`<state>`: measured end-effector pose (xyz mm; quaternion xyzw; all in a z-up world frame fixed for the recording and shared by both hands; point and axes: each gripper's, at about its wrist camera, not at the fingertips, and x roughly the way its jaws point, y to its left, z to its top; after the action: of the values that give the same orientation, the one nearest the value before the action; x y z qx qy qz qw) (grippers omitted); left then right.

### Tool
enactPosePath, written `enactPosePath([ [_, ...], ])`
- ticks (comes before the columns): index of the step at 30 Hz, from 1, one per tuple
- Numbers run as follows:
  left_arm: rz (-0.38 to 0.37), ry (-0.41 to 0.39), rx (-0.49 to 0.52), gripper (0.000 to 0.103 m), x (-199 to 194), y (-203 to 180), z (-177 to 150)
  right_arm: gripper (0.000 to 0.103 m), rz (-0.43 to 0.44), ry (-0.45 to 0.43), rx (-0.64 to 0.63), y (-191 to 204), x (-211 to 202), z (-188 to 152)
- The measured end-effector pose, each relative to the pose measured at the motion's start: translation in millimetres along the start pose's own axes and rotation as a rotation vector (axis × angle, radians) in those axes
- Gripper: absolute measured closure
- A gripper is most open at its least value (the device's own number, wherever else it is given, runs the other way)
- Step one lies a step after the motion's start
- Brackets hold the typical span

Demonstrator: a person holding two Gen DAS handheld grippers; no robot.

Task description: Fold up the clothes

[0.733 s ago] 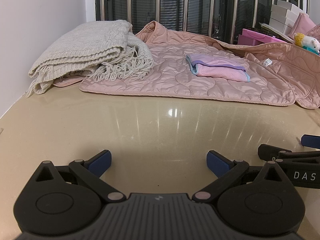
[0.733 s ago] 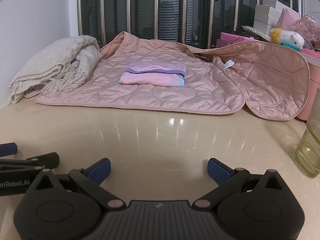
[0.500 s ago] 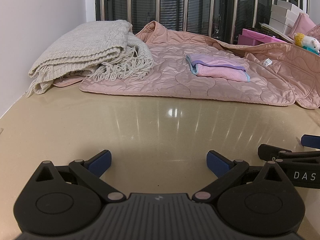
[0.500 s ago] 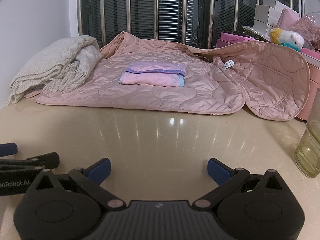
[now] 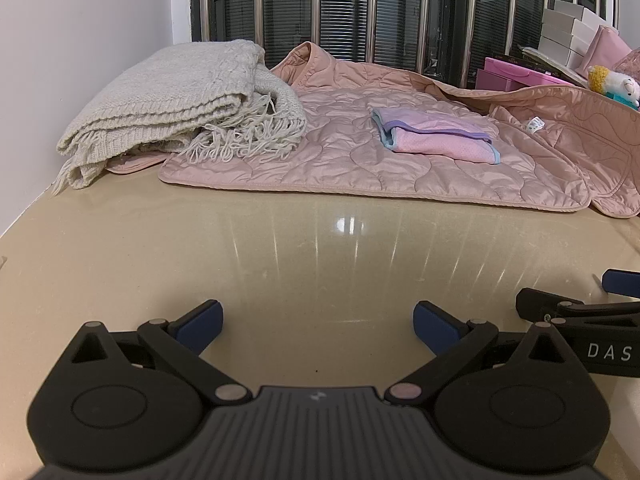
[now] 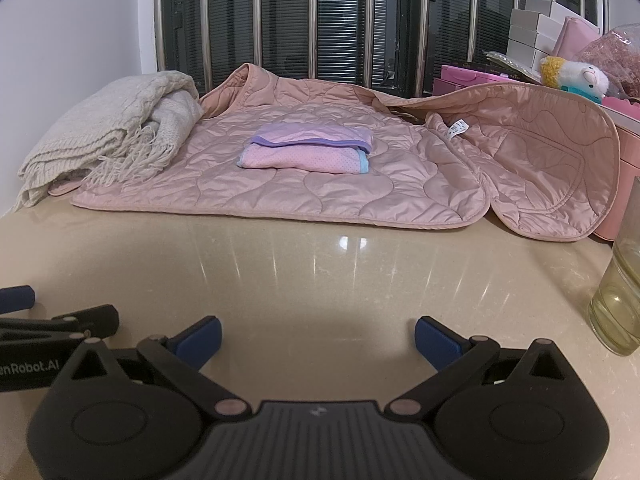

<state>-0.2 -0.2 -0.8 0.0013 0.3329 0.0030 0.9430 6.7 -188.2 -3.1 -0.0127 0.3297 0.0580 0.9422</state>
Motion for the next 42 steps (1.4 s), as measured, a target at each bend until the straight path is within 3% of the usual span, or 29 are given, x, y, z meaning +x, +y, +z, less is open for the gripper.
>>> enactPosePath([
  [42, -0.007, 0.017, 0.006, 0.001, 1.6, -1.5, 8.7, 0.000, 0.003, 0.001, -0.003, 0.6, 0.1, 1.2],
])
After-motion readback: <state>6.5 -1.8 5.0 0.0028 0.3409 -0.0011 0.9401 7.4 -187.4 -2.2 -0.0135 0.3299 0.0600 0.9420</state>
